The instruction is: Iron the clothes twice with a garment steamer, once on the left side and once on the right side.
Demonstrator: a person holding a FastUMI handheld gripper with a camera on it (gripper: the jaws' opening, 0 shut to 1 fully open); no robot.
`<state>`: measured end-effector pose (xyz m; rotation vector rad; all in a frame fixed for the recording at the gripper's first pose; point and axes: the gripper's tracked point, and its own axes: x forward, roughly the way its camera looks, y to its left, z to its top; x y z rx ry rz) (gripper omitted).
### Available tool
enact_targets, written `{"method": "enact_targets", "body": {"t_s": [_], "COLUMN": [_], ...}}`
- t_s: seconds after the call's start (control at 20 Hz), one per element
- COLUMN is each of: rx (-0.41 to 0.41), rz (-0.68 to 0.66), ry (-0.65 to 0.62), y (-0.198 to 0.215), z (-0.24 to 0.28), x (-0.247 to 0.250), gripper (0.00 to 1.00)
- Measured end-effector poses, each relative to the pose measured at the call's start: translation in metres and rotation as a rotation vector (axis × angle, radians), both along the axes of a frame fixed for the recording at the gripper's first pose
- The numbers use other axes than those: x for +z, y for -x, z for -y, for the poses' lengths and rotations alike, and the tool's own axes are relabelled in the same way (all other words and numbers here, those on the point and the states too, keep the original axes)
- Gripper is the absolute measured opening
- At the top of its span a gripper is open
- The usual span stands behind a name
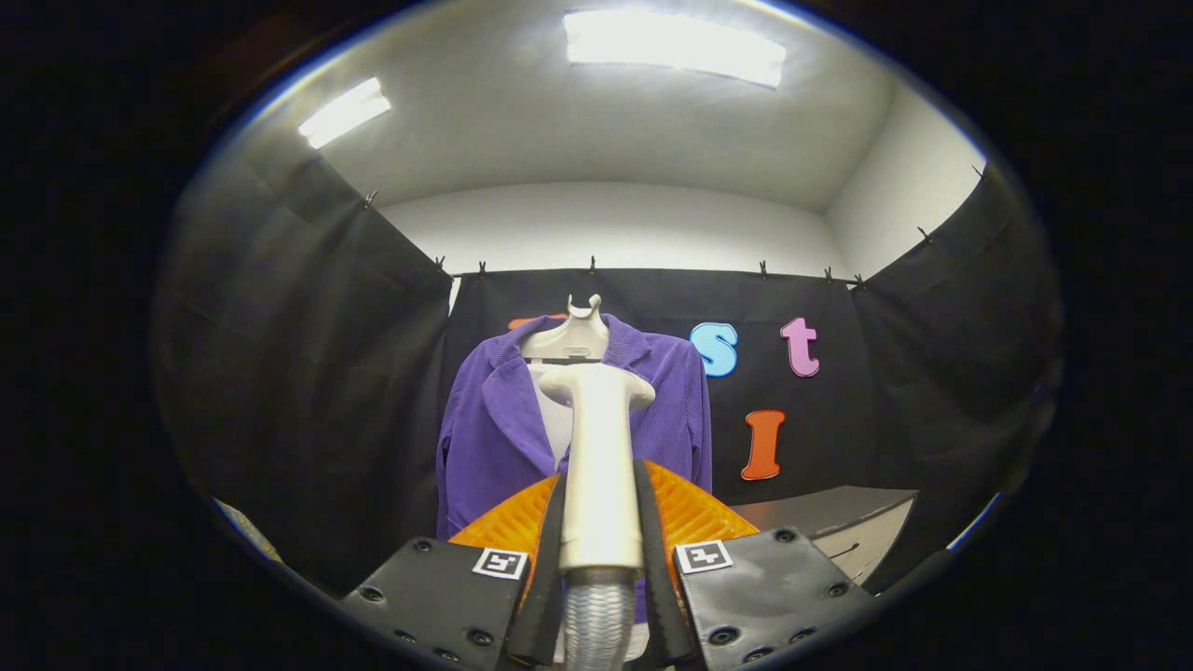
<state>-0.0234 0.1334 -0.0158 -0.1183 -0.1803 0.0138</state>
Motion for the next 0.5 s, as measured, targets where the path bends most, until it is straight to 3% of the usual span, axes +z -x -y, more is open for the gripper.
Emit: {"method": "enact_targets", "body": {"t_s": [0.5], "rx": [-0.004], "rz": [0.028], "ry": [0.006], "y": [0.0071], "z": [0.0060], "x": [0.0073], "gripper": [0.44]}}
